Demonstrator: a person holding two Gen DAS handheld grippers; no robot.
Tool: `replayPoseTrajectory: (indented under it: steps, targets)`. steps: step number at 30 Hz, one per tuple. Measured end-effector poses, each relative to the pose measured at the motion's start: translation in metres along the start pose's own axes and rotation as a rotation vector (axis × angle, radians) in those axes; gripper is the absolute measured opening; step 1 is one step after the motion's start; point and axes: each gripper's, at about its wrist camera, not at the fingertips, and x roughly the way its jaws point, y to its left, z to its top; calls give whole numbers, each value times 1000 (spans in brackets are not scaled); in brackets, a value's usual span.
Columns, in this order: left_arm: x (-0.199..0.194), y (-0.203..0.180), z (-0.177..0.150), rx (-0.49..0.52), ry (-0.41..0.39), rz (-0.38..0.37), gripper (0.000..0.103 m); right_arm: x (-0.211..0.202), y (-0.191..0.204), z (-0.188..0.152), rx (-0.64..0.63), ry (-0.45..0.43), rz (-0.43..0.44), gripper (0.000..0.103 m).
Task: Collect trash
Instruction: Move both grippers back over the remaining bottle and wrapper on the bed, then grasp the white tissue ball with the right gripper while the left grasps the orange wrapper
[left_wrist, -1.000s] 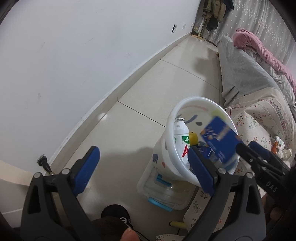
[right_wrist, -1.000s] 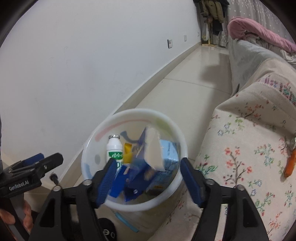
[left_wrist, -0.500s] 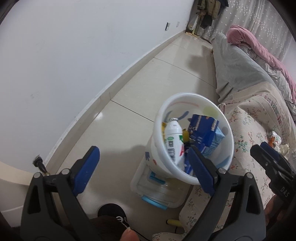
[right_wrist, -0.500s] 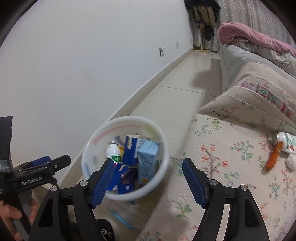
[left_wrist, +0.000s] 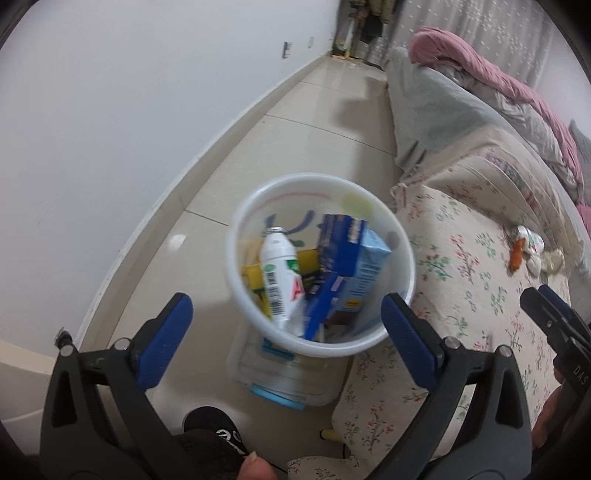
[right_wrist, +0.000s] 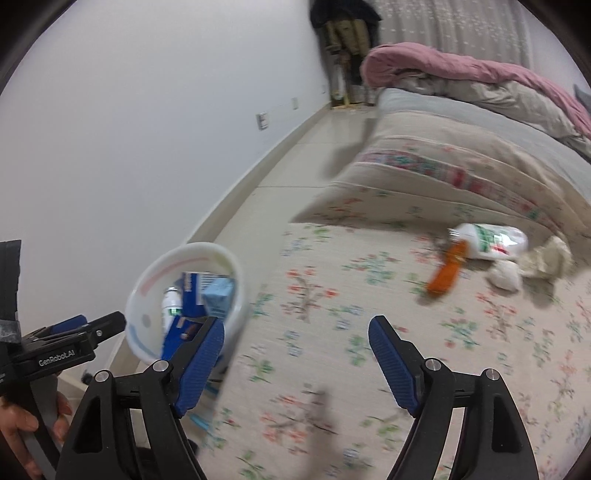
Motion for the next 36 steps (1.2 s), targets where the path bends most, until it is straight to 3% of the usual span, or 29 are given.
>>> replayPoseTrajectory:
  steps: [9, 22, 27, 36]
  targets:
    - [-2, -46, -4, 80, 4, -41, 102, -20, -58, -10, 89, -21, -106, 82]
    - [11, -95, -10, 125, 42, -102, 102, -38, -139, -25, 234, -40, -188, 83]
    - [22, -112, -8, 96, 61, -188, 102, -39, -171, -32, 300, -60, -205, 83]
    - [37, -158, -9, 175, 45, -219, 102, -18, -201, -25, 331, -74, -154, 82]
